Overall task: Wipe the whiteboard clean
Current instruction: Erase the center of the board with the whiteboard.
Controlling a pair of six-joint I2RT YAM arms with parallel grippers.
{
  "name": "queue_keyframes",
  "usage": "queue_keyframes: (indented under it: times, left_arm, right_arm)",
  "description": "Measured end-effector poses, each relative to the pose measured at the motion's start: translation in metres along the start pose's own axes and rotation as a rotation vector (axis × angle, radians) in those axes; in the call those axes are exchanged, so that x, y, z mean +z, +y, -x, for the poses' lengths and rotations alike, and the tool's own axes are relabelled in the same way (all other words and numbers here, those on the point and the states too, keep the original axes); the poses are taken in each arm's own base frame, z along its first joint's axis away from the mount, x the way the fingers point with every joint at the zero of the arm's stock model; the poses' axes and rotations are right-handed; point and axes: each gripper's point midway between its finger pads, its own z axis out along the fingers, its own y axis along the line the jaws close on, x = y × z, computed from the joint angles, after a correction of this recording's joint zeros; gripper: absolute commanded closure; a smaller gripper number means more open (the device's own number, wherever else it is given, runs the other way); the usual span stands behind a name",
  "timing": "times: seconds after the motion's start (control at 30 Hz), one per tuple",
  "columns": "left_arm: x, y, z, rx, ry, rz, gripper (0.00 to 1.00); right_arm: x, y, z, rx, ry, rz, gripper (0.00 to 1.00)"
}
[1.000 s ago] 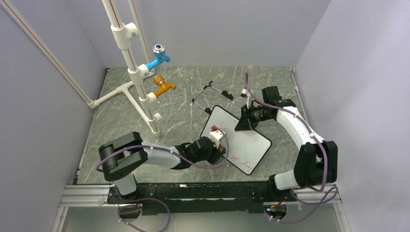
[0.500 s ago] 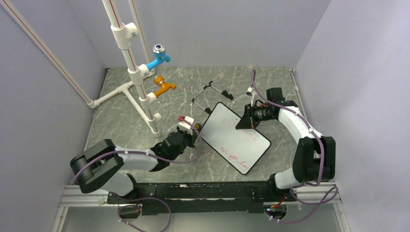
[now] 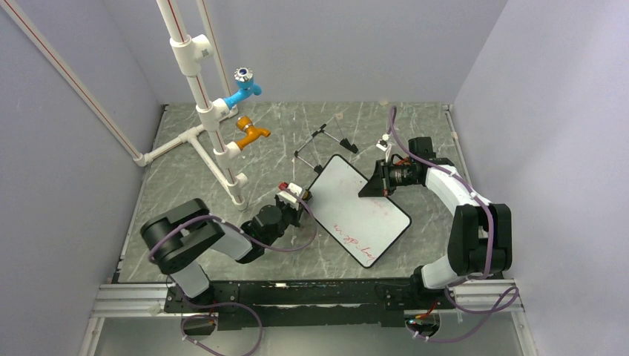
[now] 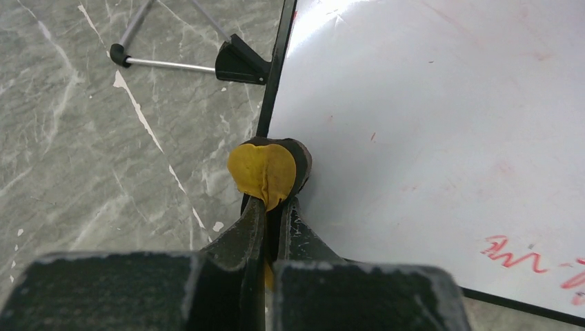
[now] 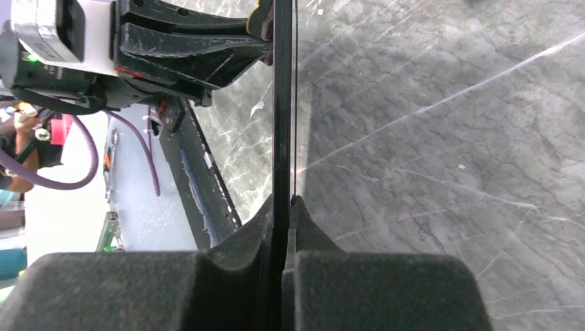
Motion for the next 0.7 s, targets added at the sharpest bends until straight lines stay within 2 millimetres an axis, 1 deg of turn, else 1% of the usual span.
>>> queue_keyframes:
  times: [0.07, 0.17, 0.23, 0.3, 0.33, 0.5, 0.57, 0.7]
  left_arm:
    - [0.003, 0.000, -0.007, 0.018, 0.002, -0.001, 1.00]
    - [0.008, -0.003, -0.012, 0.034, 0.002, -0.014, 1.00]
    - [0.011, -0.008, -0.013, 0.035, -0.005, -0.031, 1.00]
    - [0.013, -0.019, -0.015, 0.039, -0.012, -0.061, 1.00]
    - [0.013, -0.027, -0.017, 0.048, -0.015, -0.083, 1.00]
    - [0.004, -0.087, -0.024, 0.078, -0.030, -0.221, 1.00]
    - [0.000, -0.110, -0.022, 0.088, -0.038, -0.275, 1.00]
    - [-0.006, -0.149, -0.016, 0.098, -0.048, -0.356, 1.00]
  right_arm:
    - [0.002, -0.001, -0.002, 0.022, 0.002, 0.011, 1.00]
    - [0.003, -0.003, -0.003, 0.037, 0.004, 0.011, 1.00]
    - [0.003, -0.005, -0.002, 0.042, 0.001, 0.008, 1.00]
    - [0.002, -0.006, -0.002, 0.047, -0.003, 0.000, 1.00]
    - [0.002, -0.007, -0.002, 0.050, -0.003, -0.004, 1.00]
    - [0.001, -0.010, -0.002, 0.061, -0.004, -0.019, 1.00]
    - [0.001, -0.009, -0.002, 0.059, -0.005, -0.016, 1.00]
    - [0.001, -0.007, 0.000, 0.047, -0.011, 0.000, 1.00]
